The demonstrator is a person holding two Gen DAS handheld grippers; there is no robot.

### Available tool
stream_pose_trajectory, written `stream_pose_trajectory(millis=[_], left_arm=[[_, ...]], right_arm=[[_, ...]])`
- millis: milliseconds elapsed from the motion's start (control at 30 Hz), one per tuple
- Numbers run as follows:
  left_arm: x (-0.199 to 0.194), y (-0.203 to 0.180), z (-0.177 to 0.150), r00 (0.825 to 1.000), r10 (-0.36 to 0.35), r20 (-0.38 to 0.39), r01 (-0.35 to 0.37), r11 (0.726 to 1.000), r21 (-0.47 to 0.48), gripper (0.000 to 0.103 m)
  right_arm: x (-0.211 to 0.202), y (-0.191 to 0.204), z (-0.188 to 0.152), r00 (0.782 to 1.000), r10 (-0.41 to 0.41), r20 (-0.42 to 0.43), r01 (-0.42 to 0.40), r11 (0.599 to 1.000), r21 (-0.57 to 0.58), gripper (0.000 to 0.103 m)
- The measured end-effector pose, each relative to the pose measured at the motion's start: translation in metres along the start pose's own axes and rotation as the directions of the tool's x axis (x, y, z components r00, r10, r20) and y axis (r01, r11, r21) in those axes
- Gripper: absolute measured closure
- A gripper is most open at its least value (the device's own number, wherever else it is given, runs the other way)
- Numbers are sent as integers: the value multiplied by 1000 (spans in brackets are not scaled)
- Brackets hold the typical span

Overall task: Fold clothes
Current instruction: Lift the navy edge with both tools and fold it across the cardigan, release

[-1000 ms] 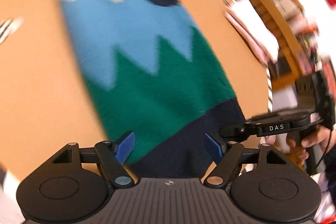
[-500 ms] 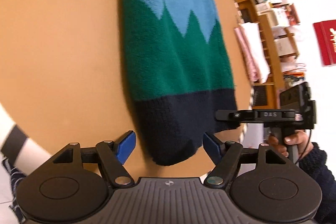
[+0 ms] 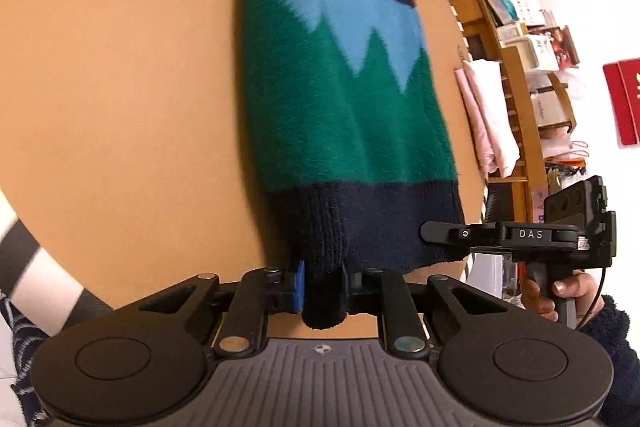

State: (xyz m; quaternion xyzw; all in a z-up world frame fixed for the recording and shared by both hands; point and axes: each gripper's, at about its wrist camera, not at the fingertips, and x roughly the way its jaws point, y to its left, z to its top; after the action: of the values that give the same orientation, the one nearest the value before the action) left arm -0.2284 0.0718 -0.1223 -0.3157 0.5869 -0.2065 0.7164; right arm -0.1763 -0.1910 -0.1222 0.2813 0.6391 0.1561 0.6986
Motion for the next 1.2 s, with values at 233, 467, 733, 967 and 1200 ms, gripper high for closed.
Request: stream_pose_trajectory(millis=[233,467,733,967,1200], left_arm=[[-26,-18,15,996,29,-83,-34,997,-63,87],[-42,-12,-3,967,115,-229,-155,975,-162,87],[-112,-83,11,984,161,-76,-164,986,-33,87],[-134,-120,68,994,102,47,-99,993,-65,87],[-121,-99,170,988,107,115,-67,948,-311,86]], right_arm=[[-20,16,-10,999,27,19,-26,999,-30,88],[-12,13,-50,993,87,-74,-82,994,71,88],[-79,73,-47,985,168,37,-166,984,-58,88],[-111,119,24,970,191,152,-162,970,-181,88],[-85,112,124,960,163,226,-166,986,-3,88]])
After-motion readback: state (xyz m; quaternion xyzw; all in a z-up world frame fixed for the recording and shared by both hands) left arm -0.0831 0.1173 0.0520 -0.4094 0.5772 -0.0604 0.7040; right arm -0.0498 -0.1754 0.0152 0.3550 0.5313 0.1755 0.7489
